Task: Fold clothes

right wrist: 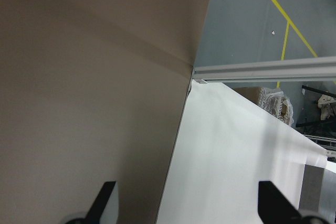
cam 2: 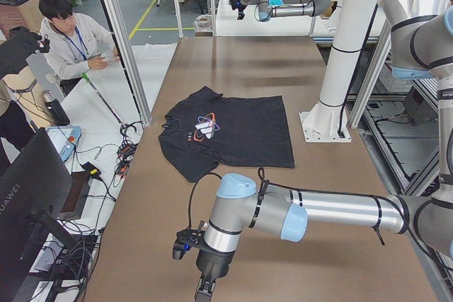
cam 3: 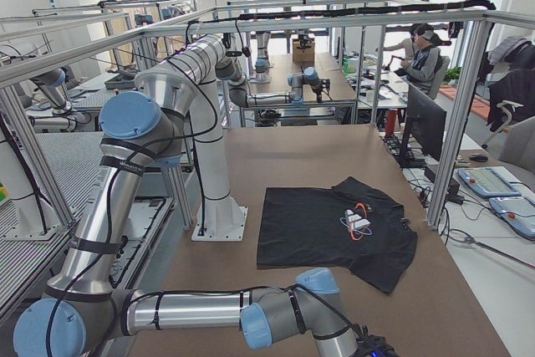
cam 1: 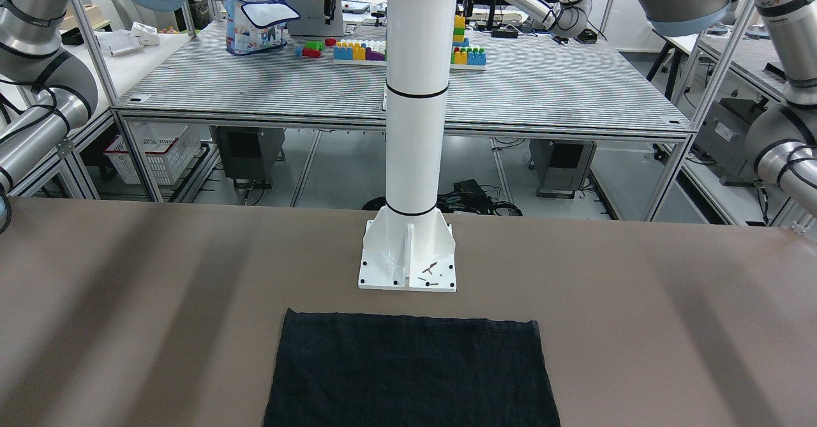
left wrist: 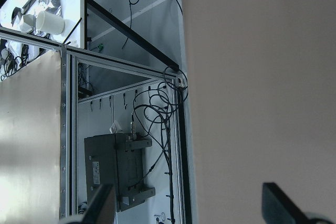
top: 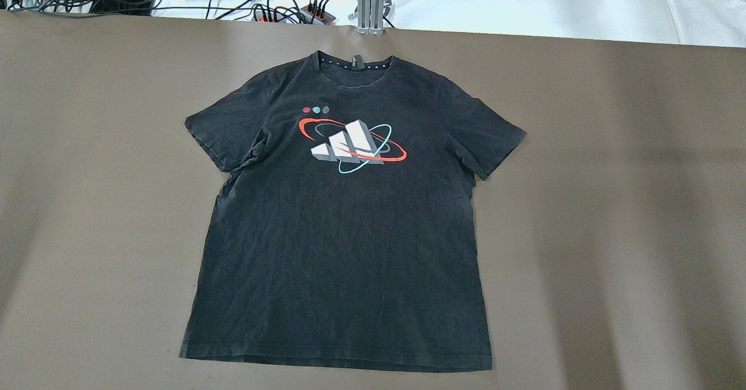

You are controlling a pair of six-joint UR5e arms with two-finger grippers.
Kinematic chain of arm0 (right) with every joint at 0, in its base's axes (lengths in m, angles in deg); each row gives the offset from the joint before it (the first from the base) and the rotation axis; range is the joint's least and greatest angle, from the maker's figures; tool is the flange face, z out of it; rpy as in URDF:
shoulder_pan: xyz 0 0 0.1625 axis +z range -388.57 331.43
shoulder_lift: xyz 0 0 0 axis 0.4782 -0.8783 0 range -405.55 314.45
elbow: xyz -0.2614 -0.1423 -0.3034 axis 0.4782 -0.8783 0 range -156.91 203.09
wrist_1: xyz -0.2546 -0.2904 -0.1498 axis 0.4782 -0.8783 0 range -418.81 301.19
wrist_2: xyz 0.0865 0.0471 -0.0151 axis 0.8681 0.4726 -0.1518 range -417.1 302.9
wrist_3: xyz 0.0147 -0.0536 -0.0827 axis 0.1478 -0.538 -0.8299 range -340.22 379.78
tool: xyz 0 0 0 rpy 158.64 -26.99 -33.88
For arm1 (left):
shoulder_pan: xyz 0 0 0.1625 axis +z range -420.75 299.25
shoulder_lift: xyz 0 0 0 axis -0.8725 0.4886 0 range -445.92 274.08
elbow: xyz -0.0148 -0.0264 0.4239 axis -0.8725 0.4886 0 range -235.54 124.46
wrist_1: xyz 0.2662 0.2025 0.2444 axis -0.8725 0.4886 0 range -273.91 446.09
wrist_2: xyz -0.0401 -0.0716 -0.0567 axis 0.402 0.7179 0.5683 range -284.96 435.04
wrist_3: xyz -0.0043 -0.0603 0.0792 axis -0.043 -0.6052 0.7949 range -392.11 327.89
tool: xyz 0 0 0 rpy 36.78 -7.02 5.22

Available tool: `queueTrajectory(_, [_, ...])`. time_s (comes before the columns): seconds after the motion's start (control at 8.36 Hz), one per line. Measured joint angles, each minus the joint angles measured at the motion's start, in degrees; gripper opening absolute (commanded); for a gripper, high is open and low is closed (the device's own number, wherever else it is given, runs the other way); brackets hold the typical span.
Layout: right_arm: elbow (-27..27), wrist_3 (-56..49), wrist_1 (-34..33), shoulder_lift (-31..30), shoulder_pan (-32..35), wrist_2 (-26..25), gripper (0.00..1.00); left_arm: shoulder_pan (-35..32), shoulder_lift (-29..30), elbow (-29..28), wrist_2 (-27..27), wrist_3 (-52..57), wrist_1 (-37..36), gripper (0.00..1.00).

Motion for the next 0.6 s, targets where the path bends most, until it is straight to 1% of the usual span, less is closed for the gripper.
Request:
queueTrajectory(0.36, [1.6,0.4,-0.6,1.3,0.0,0.4,0.94,0.2,0.3,1.1,0.9,0.0,0.7,1.00])
queueTrajectory(0.6, [1.6,0.7,-0.3,1.2,0.0,0.4,0.94,1.0,2.2,1.0,1.6,-0.3,1.6,1.00])
